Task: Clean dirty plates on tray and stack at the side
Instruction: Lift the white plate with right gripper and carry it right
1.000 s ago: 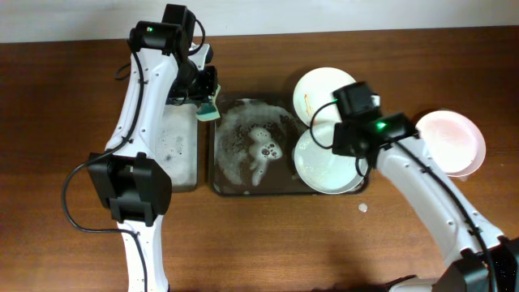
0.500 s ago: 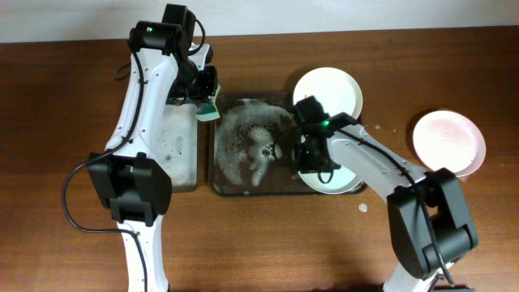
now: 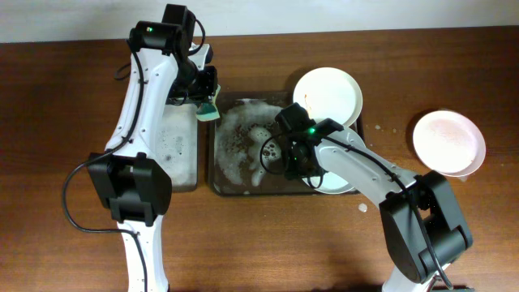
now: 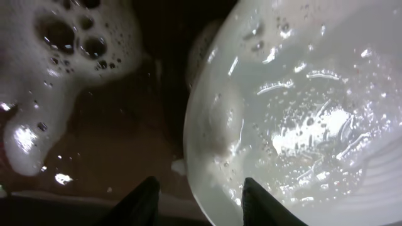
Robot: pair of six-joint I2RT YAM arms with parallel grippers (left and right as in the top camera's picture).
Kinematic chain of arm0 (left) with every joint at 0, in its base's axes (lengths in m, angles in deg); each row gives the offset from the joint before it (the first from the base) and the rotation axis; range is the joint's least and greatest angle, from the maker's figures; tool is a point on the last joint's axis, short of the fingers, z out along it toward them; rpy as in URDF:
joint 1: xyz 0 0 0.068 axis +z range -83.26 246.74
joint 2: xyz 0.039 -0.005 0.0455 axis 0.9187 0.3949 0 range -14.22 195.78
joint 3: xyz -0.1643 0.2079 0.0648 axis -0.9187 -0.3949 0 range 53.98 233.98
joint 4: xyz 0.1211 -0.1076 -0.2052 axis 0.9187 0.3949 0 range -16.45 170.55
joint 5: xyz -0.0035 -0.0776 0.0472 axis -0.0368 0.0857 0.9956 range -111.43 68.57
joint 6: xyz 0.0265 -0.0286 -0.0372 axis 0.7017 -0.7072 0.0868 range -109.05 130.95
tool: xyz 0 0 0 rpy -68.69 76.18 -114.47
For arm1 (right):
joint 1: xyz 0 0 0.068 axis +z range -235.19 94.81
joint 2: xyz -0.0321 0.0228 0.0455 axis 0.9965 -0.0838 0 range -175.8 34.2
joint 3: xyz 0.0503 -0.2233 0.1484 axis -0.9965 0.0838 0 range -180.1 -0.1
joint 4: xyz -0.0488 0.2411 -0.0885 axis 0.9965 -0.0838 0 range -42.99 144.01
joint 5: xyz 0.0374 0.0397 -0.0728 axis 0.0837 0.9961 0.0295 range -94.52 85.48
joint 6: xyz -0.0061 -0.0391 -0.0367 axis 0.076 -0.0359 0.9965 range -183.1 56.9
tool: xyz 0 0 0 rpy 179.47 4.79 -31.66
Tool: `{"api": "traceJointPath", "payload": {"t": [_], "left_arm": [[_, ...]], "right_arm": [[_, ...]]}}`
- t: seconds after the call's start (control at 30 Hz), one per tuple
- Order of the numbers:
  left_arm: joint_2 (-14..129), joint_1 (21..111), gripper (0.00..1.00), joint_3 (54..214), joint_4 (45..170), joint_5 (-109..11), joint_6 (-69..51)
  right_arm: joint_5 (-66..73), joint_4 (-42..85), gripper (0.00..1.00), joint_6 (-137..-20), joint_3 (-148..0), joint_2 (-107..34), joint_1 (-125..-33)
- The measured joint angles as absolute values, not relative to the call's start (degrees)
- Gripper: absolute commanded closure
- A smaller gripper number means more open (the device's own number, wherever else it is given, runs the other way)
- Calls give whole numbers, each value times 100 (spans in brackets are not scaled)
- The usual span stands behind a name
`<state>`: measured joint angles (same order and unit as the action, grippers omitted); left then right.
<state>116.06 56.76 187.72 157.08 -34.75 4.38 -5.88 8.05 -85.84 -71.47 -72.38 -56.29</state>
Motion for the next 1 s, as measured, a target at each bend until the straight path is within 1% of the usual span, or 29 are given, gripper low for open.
{"api": "traceJointPath", "payload": {"t": [0.13, 0.33, 0.43, 0.57, 0.77, 1.0], "left_arm": [[11606, 5676, 95, 18772, 15706, -3475, 438], [11606, 5674, 95, 18772, 15706, -3475, 438], [11606, 5676, 95, 18772, 15706, -3475, 438], [11606, 5674, 95, 18772, 15701, -3475, 438], [11606, 5674, 95, 18772, 15686, -3475, 438], [11606, 5674, 95, 18772, 15686, -3475, 438]], "right_arm": [[-569, 867, 59, -8471, -7147, -7243, -5627], [-547, 838, 78, -8304, -7147, -7361, -5629], [-545, 834, 83, -8219, -7147, -7387, -5629], [-459, 840, 85, -8158, -7147, -7387, -5627], [174, 871, 84, -7522, -7348, -7387, -5611], [727, 812, 87, -7332, -7615, -7394, -5299]]}}
